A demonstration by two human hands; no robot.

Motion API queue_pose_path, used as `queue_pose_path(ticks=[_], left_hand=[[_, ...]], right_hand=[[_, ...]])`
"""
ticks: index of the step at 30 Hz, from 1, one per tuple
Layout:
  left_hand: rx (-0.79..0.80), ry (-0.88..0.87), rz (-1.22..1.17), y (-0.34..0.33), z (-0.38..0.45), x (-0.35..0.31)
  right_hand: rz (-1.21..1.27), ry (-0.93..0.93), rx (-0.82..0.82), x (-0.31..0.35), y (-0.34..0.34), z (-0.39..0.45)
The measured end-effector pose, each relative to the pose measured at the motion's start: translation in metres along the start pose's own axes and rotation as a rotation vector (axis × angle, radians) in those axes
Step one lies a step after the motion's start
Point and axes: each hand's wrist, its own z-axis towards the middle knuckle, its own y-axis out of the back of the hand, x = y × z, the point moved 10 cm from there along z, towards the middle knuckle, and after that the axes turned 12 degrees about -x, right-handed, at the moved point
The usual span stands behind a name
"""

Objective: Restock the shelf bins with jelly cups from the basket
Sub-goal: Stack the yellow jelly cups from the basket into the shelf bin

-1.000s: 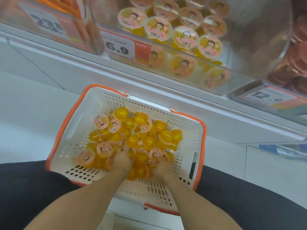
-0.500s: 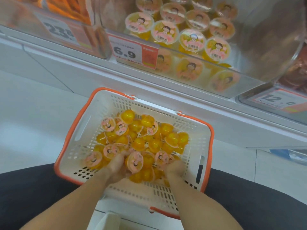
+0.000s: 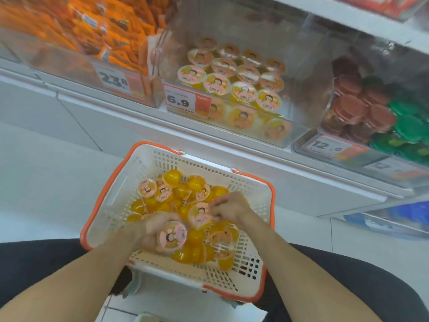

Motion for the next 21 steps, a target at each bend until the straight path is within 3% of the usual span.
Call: queue_pose_path(ticks=[5, 8, 10, 14, 21], left_hand=[[0.026, -0.273, 0.005, -0.010, -0.060, -0.072], [0.067, -0.358, -0.053, -0.023, -0.088, -0.103], [0.039, -0.442, 0.047, -0.035, -0.110, -0.120], [-0.008, -0.605, 0.281, -0.054, -0.148, -0.147], [-0.017, -0.752, 0.555, -0.076, -0.182, -0.185]], right_hand=[[0.127, 0.354, -0.010, 0.105, 0.058, -0.060], [0.231, 0.462, -0.045, 0.139, 0.092, -0.092], [0.252, 0.514, -0.022, 0.152, 0.103, -0.109], [0.110, 0.592, 0.114, 0.165, 0.107, -0.136], [-0.292, 0.775, -0.022, 0.191, 0.137, -0.158]])
